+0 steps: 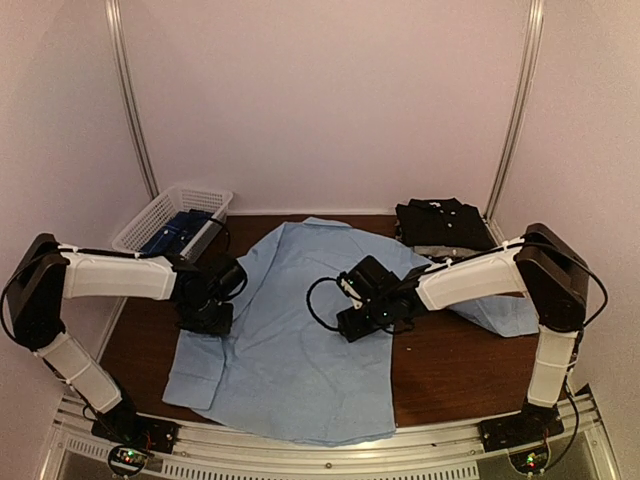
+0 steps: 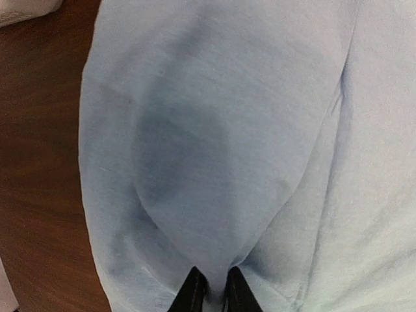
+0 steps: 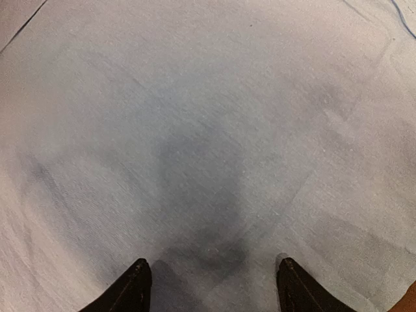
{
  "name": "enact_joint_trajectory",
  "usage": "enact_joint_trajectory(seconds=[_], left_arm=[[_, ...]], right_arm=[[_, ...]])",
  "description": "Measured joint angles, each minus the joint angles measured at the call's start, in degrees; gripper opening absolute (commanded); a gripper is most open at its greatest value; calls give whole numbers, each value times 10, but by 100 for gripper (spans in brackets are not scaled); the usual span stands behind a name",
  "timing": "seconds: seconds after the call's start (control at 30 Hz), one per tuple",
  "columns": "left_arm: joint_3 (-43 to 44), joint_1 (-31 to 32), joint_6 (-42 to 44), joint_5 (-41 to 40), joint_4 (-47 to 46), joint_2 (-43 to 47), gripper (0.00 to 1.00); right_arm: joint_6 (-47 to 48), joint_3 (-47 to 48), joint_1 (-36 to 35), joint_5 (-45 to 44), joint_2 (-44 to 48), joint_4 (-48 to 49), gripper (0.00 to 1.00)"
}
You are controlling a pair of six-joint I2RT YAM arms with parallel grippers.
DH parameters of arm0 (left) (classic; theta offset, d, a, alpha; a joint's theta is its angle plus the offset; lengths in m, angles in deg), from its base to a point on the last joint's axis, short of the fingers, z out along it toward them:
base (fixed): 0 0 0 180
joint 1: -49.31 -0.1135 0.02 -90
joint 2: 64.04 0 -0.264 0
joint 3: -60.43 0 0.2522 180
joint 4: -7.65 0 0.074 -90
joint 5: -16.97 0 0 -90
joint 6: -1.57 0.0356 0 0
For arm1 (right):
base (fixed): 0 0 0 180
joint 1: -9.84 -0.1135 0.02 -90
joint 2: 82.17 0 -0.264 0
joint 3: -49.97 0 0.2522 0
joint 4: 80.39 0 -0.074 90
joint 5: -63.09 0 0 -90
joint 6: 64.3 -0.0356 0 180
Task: Fold and stack the long sleeve shirts
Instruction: Smooth out the flattened shirt at the center of the board.
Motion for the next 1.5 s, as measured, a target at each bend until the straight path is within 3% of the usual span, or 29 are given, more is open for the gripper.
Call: enact_joint_trajectory(seconds=[0.17, 0.53, 1.07, 1.27, 1.3, 1.37, 1.5], left_arm=[[52, -17, 11, -42, 20, 0, 0], [136, -154, 92, -72, 22, 0, 0], [184, -228, 157, 75, 1, -18, 0], [130, -329, 154, 174, -34, 4, 0], [123, -344, 154, 182, -34, 7, 2], [112, -367, 154, 203, -38, 14, 16], [103, -371, 156, 236, -49, 17, 31]], right_arm=[[0, -11, -4, -10, 0, 4, 66], [-3, -53, -2, -25, 21, 36, 64], [-9, -129, 91, -17, 85, 31, 65], [-8, -125, 87, -4, 91, 12, 67], [-8, -122, 87, -1, 91, 7, 67], [-8, -113, 84, 5, 91, -6, 68], [-8, -78, 72, 11, 88, -22, 69]])
